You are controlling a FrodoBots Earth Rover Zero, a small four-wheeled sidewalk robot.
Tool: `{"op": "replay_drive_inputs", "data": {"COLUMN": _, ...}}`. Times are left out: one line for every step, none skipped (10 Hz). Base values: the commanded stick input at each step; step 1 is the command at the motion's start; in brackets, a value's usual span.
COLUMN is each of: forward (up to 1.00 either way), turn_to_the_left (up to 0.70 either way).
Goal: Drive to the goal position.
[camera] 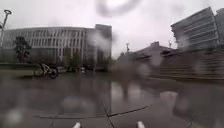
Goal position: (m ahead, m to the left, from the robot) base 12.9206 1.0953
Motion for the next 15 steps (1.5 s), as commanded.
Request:
{"op": "replay_drive_inputs", "data": {"forward": 0.7, "turn_to_the_left": 0.0}}
{"op": "replay_drive_inputs", "data": {"forward": 0.7, "turn_to_the_left": 0.0}}
{"op": "replay_drive_inputs", "data": {"forward": 0.7, "turn_to_the_left": 0.0}}
{"op": "replay_drive_inputs", "data": {"forward": 0.7, "turn_to_the_left": 0.0}}
{"op": "replay_drive_inputs", "data": {"forward": 0.7, "turn_to_the_left": 0.0}}
{"op": "replay_drive_inputs", "data": {"forward": 0.7, "turn_to_the_left": 0.0}}
{"op": "replay_drive_inputs", "data": {"forward": 0.7, "turn_to_the_left": 0.0}}
{"op": "replay_drive_inputs", "data": {"forward": 0.7, "turn_to_the_left": 0.05}}
{"op": "replay_drive_inputs", "data": {"forward": 0.7, "turn_to_the_left": 0.13}}
{"op": "replay_drive_inputs", "data": {"forward": 0.7, "turn_to_the_left": 0.13}}
{"op": "replay_drive_inputs", "data": {"forward": 0.7, "turn_to_the_left": 0.13}}
{"op": "replay_drive_inputs", "data": {"forward": 0.7, "turn_to_the_left": 0.13}}
{"op": "replay_drive_inputs", "data": {"forward": 0.7, "turn_to_the_left": 0.13}}
{"op": "replay_drive_inputs", "data": {"forward": 0.7, "turn_to_the_left": 0.13}}
{"op": "replay_drive_inputs", "data": {"forward": 0.7, "turn_to_the_left": 0.01}}
